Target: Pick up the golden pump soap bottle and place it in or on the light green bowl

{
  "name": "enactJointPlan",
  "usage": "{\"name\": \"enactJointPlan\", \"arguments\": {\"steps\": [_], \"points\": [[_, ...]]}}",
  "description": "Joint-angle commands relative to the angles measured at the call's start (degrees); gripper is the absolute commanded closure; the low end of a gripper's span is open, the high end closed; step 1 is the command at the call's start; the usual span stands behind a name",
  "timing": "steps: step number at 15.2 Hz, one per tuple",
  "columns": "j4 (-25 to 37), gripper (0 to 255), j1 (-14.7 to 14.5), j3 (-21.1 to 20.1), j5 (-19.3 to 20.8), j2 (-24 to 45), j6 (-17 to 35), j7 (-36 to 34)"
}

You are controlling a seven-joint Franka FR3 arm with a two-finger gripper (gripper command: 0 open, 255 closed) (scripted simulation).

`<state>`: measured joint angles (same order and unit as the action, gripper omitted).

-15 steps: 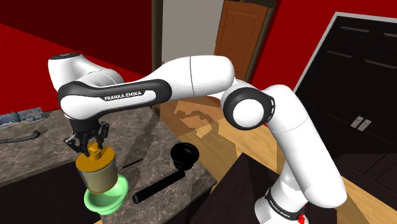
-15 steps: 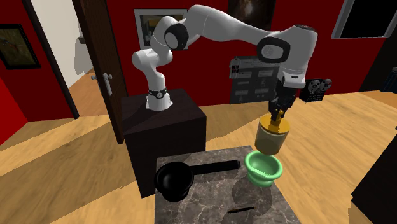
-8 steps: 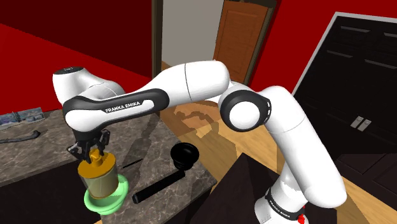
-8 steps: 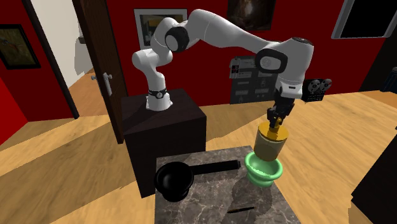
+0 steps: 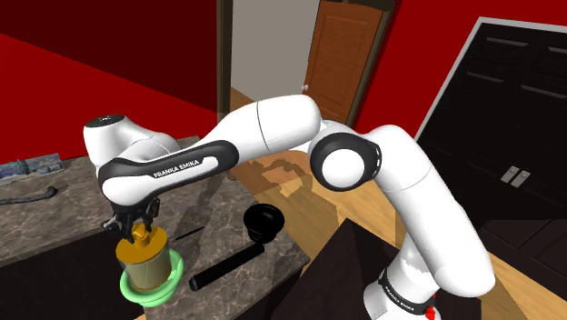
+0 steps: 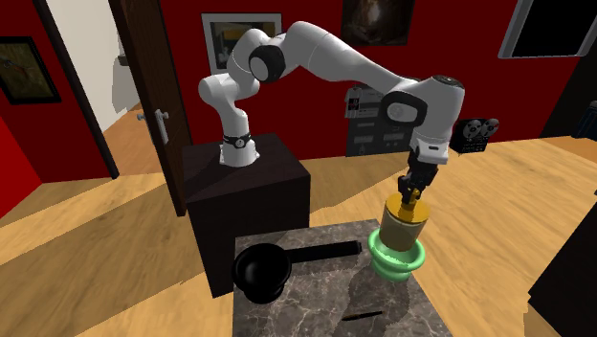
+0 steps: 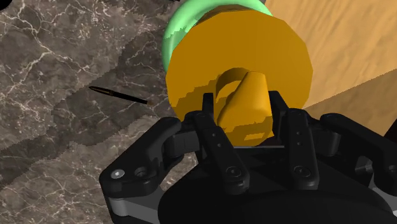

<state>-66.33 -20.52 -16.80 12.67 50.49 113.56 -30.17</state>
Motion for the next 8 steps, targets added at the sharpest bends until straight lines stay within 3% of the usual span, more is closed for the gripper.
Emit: {"name": "enactJointPlan", "arguments": {"steps": [1, 8], "points": [[0.0, 255, -0.1, 0.1, 0.2, 0.8, 0.9, -0.1], [-0.1, 255, -0.1, 0.2, 0.2, 1.2, 1.4, -0.1]]}}
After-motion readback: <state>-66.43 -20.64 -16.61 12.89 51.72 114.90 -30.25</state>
